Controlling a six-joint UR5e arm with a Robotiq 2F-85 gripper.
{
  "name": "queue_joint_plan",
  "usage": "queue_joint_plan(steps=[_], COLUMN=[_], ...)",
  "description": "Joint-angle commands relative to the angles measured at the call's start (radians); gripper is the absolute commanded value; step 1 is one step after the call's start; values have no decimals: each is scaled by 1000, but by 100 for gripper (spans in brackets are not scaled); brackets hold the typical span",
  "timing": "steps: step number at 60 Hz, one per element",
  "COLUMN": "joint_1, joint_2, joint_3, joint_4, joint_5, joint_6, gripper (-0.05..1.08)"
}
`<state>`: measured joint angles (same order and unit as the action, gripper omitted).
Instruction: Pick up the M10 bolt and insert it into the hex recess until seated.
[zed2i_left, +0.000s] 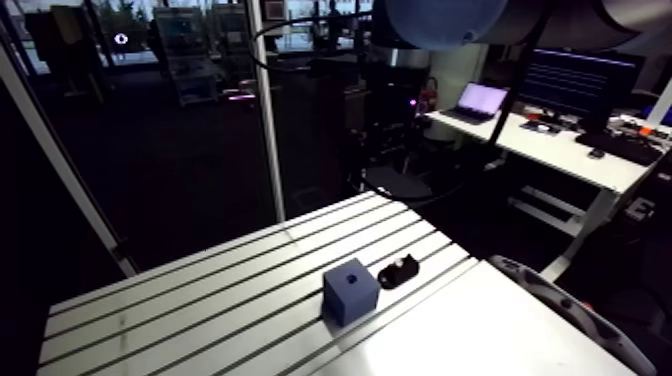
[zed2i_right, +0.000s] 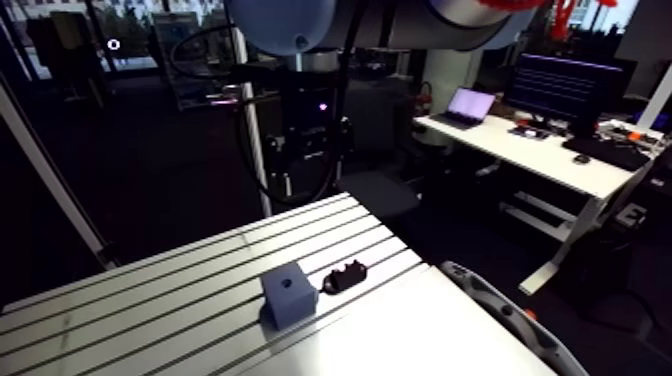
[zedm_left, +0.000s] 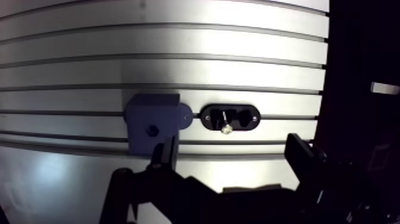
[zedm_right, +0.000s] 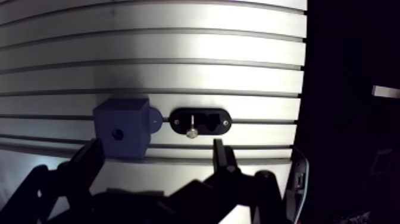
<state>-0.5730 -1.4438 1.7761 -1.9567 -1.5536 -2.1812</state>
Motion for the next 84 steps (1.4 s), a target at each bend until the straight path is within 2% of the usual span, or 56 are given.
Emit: queue_joint_plan(steps=[1, 10, 14, 18, 26, 28, 36, 41, 44, 46, 48, 56, 84], joint_1=[-9, -10, -10, -9, -9, -8, -10, -10, -10, -10, -10, -12, -18], joint_2=[36, 47, 56, 58, 62, 65, 73, 75, 78, 82, 84, 94, 114], joint_3=[4, 13, 20, 27, 40, 45, 48, 50, 54, 62, 65, 73, 84], joint_4=[-5, -26, -49, -56, -64, -74, -78, -77, -78, -89, -98, -125, -126], joint_5=[-1, -8, -22, -28, -27, -29, -30, -30, -34, -48, -52, -62, -62], joint_6=[8, 5, 4, 8, 7, 7, 7, 7, 7, 6, 7, 5, -1], gripper=[2, 6, 7, 10, 15, 21, 28, 28, 31, 32, 33, 37, 41])
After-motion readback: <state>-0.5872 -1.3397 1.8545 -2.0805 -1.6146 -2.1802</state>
